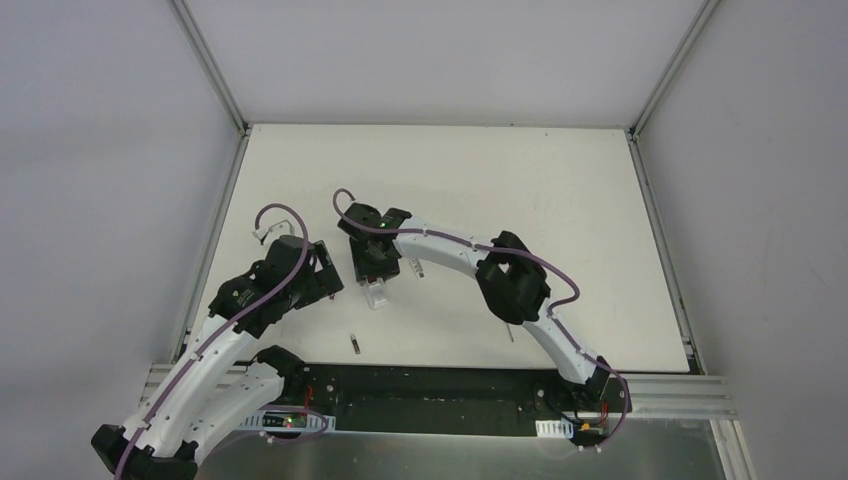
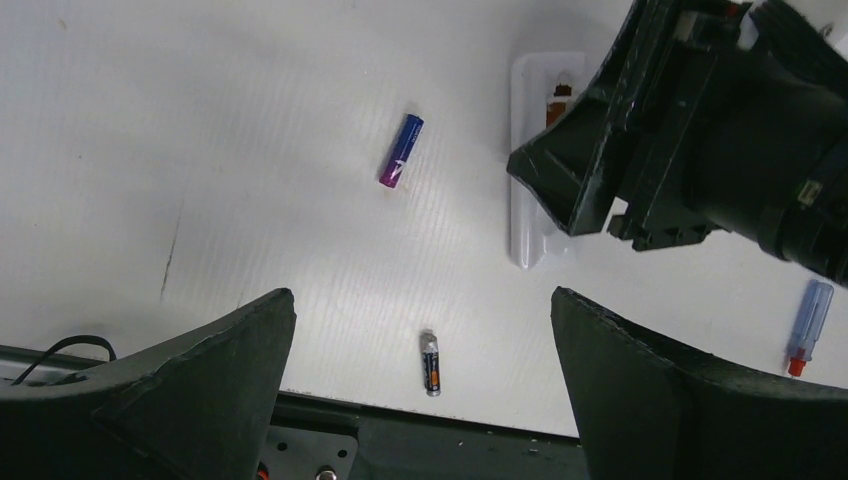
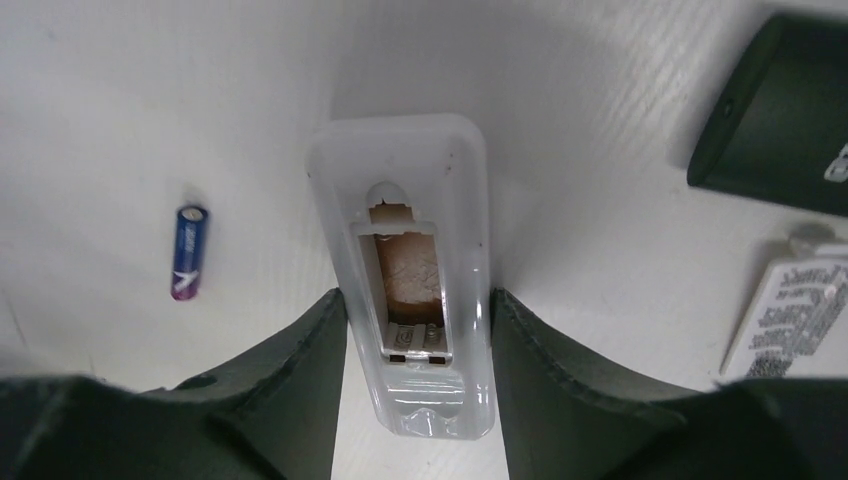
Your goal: Unload the batteries from the remote control
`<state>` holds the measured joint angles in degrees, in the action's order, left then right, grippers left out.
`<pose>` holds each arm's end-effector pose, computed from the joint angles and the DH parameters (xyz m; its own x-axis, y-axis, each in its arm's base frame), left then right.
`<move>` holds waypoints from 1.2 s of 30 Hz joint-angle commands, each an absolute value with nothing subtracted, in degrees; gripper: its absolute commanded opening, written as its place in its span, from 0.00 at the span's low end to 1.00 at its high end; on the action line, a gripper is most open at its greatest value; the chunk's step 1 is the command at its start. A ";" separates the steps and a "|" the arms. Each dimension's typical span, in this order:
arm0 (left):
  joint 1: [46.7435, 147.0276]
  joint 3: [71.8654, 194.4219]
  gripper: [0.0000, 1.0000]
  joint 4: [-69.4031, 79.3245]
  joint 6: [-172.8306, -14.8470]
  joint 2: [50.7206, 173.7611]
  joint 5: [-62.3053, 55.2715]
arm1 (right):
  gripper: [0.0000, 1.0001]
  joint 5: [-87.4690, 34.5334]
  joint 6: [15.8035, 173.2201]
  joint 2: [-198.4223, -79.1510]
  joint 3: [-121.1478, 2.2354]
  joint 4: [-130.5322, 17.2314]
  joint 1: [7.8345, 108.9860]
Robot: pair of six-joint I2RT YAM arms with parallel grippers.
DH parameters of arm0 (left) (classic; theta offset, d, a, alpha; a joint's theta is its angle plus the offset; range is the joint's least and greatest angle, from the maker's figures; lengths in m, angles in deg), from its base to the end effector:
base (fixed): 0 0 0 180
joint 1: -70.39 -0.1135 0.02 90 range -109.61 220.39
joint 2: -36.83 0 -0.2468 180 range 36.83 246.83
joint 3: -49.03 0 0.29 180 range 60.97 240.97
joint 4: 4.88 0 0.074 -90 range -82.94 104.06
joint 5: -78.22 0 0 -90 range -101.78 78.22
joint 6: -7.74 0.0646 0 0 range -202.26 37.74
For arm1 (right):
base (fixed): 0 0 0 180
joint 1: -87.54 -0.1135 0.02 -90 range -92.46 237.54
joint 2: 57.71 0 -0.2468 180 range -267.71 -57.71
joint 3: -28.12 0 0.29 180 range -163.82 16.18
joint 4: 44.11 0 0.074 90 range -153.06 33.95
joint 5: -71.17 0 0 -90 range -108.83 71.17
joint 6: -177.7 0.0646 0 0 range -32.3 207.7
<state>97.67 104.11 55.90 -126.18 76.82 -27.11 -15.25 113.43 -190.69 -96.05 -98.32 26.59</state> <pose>0.1910 -0.0793 0.2501 -0.6509 -0.4170 -0.6344 -0.2410 0.9059 -0.3483 0.2646 0.4681 0.1262 -0.7626 -0.4807 -0.4329 -0.5857 0.7971 0.1468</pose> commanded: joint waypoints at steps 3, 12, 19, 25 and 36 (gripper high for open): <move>97.28 103.98 0.99 57.00 -127.10 75.90 -28.39 | 0.60 -19.22 114.97 -194.01 -104.89 -99.95 27.57; 97.28 104.63 0.99 55.91 -123.43 79.18 -26.94 | 0.88 -20.19 115.95 -171.83 -89.61 -97.22 38.47; 97.28 108.08 0.99 54.07 -118.20 85.83 -24.11 | 0.90 -14.08 134.27 -162.47 -72.35 -92.51 48.91; 97.28 108.54 0.99 52.92 -118.24 88.57 -21.46 | 0.88 -9.55 147.27 -165.35 -75.30 -97.30 50.44; 97.28 107.29 0.99 52.64 -119.88 87.58 -20.57 | 0.90 -13.34 165.90 -182.34 -95.57 -116.54 52.07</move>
